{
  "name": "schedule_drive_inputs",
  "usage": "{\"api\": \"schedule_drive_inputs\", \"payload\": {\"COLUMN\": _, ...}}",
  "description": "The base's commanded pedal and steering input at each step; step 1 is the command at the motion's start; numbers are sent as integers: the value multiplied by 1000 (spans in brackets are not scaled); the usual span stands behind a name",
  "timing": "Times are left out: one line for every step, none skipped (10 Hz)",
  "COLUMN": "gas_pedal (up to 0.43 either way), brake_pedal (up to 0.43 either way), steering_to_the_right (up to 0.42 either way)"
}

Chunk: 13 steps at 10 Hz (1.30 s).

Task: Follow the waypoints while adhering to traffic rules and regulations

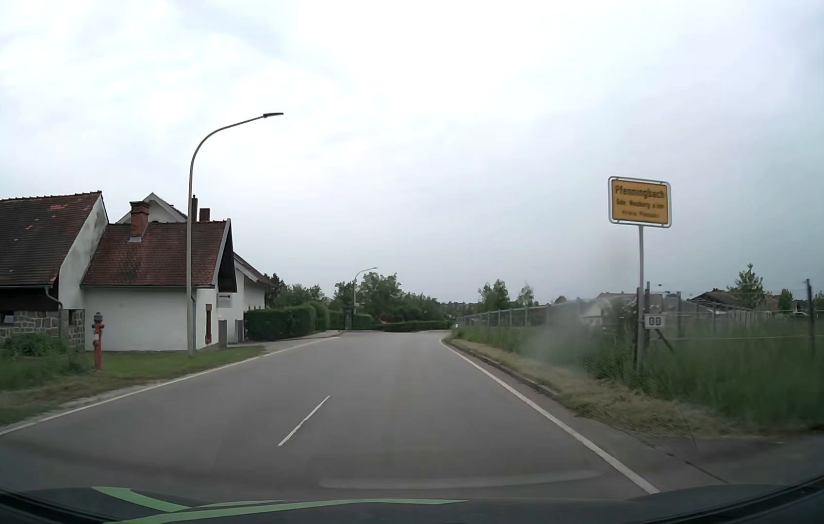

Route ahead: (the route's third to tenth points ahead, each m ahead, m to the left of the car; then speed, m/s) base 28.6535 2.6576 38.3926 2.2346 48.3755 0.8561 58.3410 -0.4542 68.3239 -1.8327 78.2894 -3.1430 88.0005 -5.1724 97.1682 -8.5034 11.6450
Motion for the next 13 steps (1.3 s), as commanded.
{"api": "schedule_drive_inputs", "payload": {"gas_pedal": 39, "brake_pedal": 0, "steering_to_the_right": -4}}
{"api": "schedule_drive_inputs", "payload": {"gas_pedal": 39, "brake_pedal": 0, "steering_to_the_right": -4}}
{"api": "schedule_drive_inputs", "payload": {"gas_pedal": 39, "brake_pedal": 0, "steering_to_the_right": -3}}
{"api": "schedule_drive_inputs", "payload": {"gas_pedal": 59, "brake_pedal": 0, "steering_to_the_right": -1}}
{"api": "schedule_drive_inputs", "payload": {"gas_pedal": 67, "brake_pedal": 0, "steering_to_the_right": -1}}
{"api": "schedule_drive_inputs", "payload": {"gas_pedal": 67, "brake_pedal": 0, "steering_to_the_right": -1}}
{"api": "schedule_drive_inputs", "payload": {"gas_pedal": 79, "brake_pedal": 0, "steering_to_the_right": -1}}
{"api": "schedule_drive_inputs", "payload": {"gas_pedal": 79, "brake_pedal": 0, "steering_to_the_right": -1}}
{"api": "schedule_drive_inputs", "payload": {"gas_pedal": 79, "brake_pedal": 0, "steering_to_the_right": -2}}
{"api": "schedule_drive_inputs", "payload": {"gas_pedal": 87, "brake_pedal": 0, "steering_to_the_right": -3}}
{"api": "schedule_drive_inputs", "payload": {"gas_pedal": 87, "brake_pedal": 0, "steering_to_the_right": -4}}
{"api": "schedule_drive_inputs", "payload": {"gas_pedal": 87, "brake_pedal": 0, "steering_to_the_right": -6}}
{"api": "schedule_drive_inputs", "payload": {"gas_pedal": 87, "brake_pedal": 0, "steering_to_the_right": -5}}
